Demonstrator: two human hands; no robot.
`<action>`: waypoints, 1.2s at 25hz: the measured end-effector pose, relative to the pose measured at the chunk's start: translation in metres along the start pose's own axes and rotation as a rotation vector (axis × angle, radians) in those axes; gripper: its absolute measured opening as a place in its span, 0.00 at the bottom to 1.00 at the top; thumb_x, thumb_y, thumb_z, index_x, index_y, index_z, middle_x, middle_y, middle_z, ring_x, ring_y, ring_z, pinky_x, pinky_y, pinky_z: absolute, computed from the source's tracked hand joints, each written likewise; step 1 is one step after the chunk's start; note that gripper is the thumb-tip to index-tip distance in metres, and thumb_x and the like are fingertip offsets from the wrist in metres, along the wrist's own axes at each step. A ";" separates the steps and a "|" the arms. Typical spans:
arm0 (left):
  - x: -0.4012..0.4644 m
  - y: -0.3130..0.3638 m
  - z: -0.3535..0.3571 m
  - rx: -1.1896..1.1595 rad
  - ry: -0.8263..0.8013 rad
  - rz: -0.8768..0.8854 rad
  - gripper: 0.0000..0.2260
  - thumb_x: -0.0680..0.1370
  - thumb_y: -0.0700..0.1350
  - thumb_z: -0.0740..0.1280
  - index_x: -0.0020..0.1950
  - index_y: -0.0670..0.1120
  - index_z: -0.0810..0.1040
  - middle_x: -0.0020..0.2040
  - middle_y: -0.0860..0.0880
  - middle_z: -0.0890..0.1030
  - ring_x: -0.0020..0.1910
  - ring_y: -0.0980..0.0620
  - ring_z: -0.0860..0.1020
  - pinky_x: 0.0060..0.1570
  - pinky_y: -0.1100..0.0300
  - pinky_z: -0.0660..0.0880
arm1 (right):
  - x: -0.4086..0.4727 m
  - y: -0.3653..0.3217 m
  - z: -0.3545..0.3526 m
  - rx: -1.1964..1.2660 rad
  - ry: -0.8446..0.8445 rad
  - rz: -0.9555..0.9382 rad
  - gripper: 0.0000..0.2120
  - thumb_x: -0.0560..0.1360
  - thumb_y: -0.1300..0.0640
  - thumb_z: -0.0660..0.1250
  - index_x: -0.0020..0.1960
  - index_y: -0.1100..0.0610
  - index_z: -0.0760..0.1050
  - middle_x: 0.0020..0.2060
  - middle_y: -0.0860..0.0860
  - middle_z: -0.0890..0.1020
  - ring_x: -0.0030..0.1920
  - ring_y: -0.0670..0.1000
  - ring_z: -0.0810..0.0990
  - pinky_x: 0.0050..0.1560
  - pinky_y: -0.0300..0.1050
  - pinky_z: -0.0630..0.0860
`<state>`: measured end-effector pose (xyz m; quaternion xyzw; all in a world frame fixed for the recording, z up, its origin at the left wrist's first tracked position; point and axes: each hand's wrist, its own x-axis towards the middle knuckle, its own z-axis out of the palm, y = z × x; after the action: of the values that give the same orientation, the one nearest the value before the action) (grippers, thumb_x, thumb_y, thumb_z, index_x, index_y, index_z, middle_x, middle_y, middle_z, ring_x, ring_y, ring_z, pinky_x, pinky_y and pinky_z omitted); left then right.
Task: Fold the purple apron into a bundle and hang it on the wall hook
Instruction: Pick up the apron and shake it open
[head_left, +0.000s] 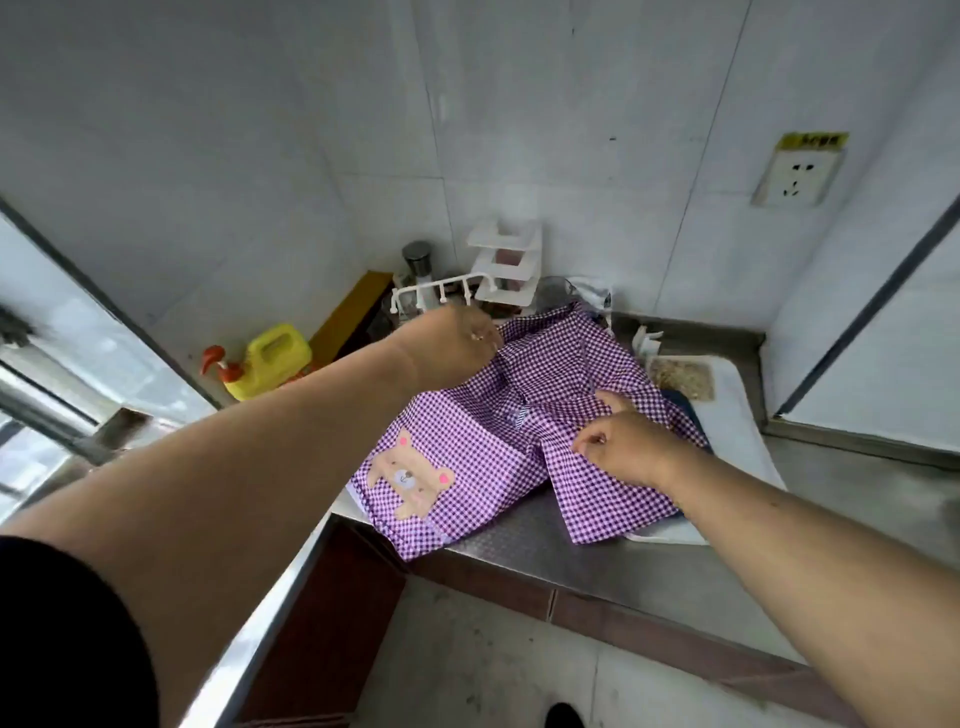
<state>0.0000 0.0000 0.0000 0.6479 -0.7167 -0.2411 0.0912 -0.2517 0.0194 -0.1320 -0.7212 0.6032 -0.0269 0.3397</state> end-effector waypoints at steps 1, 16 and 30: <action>0.003 -0.002 0.003 0.021 -0.041 -0.020 0.14 0.84 0.47 0.62 0.67 0.55 0.82 0.64 0.55 0.79 0.62 0.54 0.76 0.61 0.60 0.70 | 0.006 0.006 0.006 -0.008 -0.046 0.012 0.09 0.82 0.45 0.68 0.59 0.41 0.85 0.86 0.44 0.44 0.83 0.53 0.58 0.80 0.51 0.59; 0.018 -0.035 0.044 0.205 -0.207 -0.068 0.21 0.80 0.54 0.67 0.74 0.62 0.72 0.73 0.54 0.76 0.70 0.49 0.75 0.71 0.48 0.73 | -0.001 -0.018 -0.026 0.233 0.104 -0.088 0.15 0.85 0.50 0.65 0.69 0.47 0.81 0.72 0.45 0.78 0.70 0.49 0.76 0.72 0.48 0.71; -0.020 0.024 0.034 -0.443 -0.220 -0.101 0.11 0.82 0.39 0.66 0.64 0.45 0.79 0.58 0.46 0.85 0.57 0.47 0.84 0.60 0.48 0.83 | -0.070 -0.067 -0.074 0.474 0.095 -0.358 0.21 0.78 0.52 0.75 0.67 0.38 0.76 0.62 0.39 0.79 0.58 0.40 0.80 0.62 0.42 0.77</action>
<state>-0.0336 0.0281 -0.0148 0.6168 -0.6189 -0.4657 0.1401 -0.2473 0.0508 -0.0141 -0.7145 0.4587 -0.2603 0.4597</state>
